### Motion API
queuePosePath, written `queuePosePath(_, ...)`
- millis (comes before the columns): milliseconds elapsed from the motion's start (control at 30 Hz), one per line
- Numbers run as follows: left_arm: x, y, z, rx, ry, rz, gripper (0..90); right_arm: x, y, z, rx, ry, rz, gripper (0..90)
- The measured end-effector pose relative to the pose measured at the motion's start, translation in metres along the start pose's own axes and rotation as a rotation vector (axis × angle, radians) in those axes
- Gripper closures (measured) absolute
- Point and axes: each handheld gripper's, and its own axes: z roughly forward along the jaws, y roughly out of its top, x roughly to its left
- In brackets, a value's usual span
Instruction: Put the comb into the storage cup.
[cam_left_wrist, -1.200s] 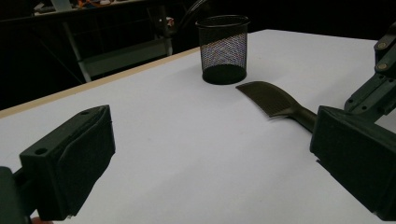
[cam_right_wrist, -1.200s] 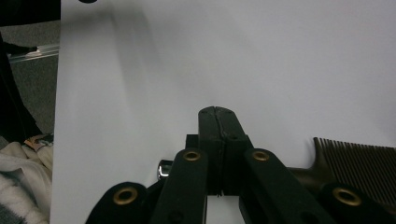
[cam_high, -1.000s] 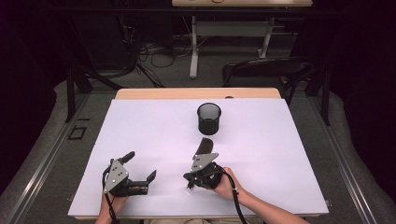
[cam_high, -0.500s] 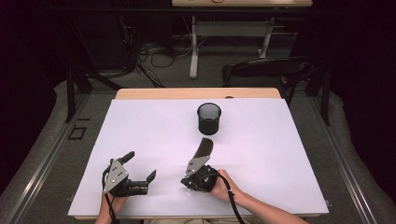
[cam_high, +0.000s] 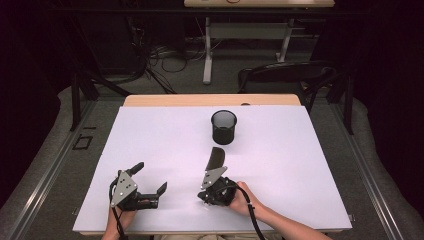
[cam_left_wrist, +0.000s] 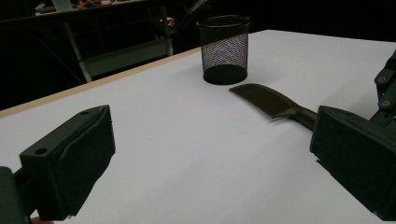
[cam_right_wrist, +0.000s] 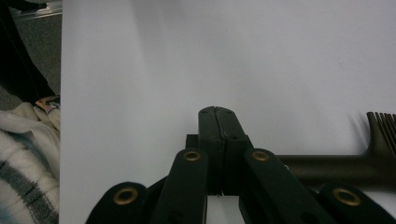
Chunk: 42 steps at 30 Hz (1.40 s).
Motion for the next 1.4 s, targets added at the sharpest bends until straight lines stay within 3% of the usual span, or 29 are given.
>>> queuePosePath(400,0.0,0.0,0.0,0.001,0.001,0.002,0.1,-0.002,-0.004,-0.003,0.037,-0.001,-0.023,90.0)
queuePosePath(1400,0.0,0.0,-0.001,-0.002,0.003,0.002,0.1,-0.011,-0.018,-0.015,0.099,-0.044,-0.009,90.0)
